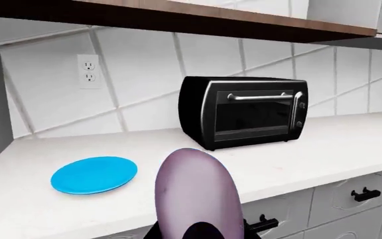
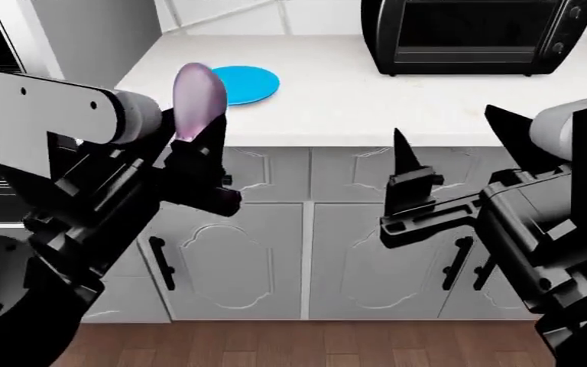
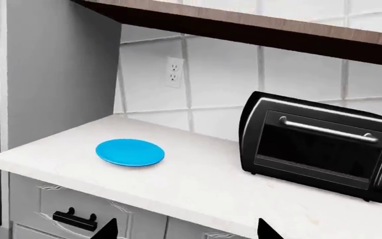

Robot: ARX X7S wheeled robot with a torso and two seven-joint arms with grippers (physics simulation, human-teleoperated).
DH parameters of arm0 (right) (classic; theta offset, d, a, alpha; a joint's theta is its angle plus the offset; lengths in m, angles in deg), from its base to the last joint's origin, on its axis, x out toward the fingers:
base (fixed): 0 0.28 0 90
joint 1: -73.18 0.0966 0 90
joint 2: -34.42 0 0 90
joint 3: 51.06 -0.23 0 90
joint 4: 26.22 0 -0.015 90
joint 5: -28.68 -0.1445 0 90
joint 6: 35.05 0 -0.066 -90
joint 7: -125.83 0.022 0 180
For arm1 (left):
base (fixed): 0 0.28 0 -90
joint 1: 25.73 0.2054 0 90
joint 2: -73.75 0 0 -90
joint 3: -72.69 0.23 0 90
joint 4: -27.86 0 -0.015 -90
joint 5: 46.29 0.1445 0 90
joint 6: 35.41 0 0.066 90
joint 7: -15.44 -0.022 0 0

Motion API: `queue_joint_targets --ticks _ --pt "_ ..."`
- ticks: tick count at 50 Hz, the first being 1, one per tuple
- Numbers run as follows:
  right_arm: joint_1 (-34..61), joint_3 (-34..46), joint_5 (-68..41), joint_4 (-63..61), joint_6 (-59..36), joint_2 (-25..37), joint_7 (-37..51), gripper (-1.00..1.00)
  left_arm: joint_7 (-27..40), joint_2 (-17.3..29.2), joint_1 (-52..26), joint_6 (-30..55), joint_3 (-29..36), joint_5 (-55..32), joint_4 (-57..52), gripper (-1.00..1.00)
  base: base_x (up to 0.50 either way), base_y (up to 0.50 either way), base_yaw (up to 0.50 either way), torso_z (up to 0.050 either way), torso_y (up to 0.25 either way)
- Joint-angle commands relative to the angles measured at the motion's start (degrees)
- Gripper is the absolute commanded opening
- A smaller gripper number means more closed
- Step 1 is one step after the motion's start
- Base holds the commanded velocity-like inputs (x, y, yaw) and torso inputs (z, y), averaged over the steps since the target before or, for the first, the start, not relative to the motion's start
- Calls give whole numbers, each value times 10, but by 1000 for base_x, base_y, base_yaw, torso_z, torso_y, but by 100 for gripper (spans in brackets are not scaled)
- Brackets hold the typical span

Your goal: Place the eggplant on the top rack of the oven.

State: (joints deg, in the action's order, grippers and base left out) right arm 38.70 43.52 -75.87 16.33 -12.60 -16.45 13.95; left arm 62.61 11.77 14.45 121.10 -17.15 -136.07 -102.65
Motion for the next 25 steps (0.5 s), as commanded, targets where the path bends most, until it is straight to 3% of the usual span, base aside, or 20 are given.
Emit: queue_joint_targets --ticks 1,13,21,25 --pt "99 41 -36 42 -10 7 14 100 34 6 -76 -2 9 -40 26 -100 0 0 0 0 0" --pt "142 61 -55 72 -11 9 10 100 96 37 -115 13 37 -111 35 -100 0 0 0 0 0" --pt "152 77 -71 81 -4 6 20 100 87 45 -112 18 40 -101 44 -100 0 0 0 0 0" --pt "158 85 -75 83 -5 6 23 100 95 51 -108 17 43 -108 42 -100 0 478 0 0 0"
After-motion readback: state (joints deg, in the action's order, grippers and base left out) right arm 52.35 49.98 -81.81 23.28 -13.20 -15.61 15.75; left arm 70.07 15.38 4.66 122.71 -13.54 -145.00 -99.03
